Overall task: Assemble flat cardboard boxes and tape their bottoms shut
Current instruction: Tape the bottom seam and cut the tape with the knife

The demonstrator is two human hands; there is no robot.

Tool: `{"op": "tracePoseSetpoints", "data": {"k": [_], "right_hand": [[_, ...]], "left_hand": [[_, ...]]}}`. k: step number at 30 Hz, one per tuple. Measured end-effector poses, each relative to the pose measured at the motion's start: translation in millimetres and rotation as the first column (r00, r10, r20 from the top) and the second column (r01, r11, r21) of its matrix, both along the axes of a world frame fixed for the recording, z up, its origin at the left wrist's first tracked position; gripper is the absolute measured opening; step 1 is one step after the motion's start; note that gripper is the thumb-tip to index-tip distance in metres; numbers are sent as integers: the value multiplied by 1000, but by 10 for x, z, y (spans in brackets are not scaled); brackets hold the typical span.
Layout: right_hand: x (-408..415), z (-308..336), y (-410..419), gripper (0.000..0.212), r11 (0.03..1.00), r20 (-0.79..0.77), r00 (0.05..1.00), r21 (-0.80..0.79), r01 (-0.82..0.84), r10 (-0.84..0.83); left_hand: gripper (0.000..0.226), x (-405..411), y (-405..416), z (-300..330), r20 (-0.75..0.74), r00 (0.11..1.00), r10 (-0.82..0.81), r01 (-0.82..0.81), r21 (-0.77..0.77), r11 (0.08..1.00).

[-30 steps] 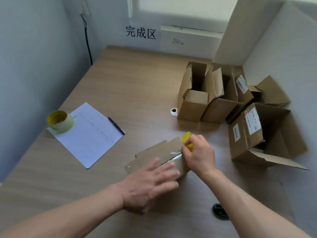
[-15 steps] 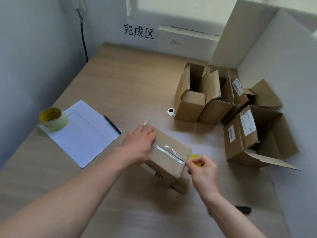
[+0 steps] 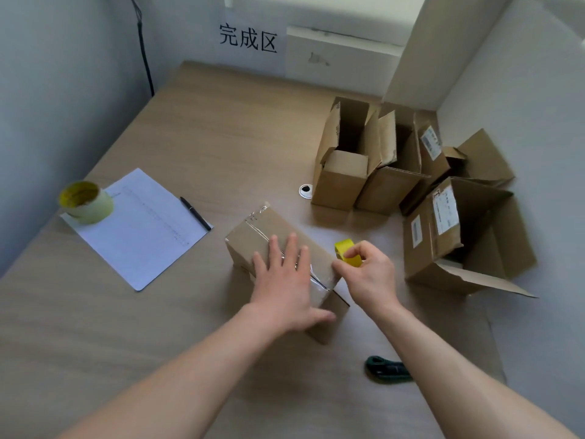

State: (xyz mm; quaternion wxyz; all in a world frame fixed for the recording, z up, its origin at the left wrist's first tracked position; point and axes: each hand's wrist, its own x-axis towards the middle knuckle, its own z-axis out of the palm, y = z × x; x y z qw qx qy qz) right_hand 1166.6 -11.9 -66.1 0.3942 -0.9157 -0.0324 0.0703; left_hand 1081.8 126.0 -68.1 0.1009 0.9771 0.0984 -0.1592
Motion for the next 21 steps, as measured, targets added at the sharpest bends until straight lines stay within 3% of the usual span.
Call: {"op": "tracePoseSetpoints", "data": {"k": [3, 5, 7, 10, 13, 17, 21], "right_hand": [[-58, -97, -40, 25, 998, -47, 998, 40, 41, -40], [-124, -134, -81, 23, 997, -69, 997, 66, 36, -31], [-199, -135, -111, 16, 994, -81, 997, 111, -2, 11], [-295, -60, -190, 9, 985, -31, 996, 158, -76, 82], [-360, 80, -345, 9, 972, 27, 975, 73, -223, 221], [-454, 247, -512, 14, 920, -11, 920, 2, -392, 392], [-612, 358, -597, 25, 866, -65, 863, 57, -497, 500]], "left_hand": [[95, -44, 11, -105, 78, 979, -187, 185, 38, 982], [79, -20, 143, -118, 120, 940, -320, 326, -38, 945], [70, -29, 334, -94, 180, 924, -337, 366, -164, 916], [62, -50, 487, -55, 295, 915, -277, 358, -272, 893], [56, -68, 416, 57, 395, 910, -126, 283, -369, 886], [63, -234, 54, 174, 578, 816, 15, 285, -424, 860], [33, -428, -348, 187, 534, 834, 139, 255, -595, 762]]}}
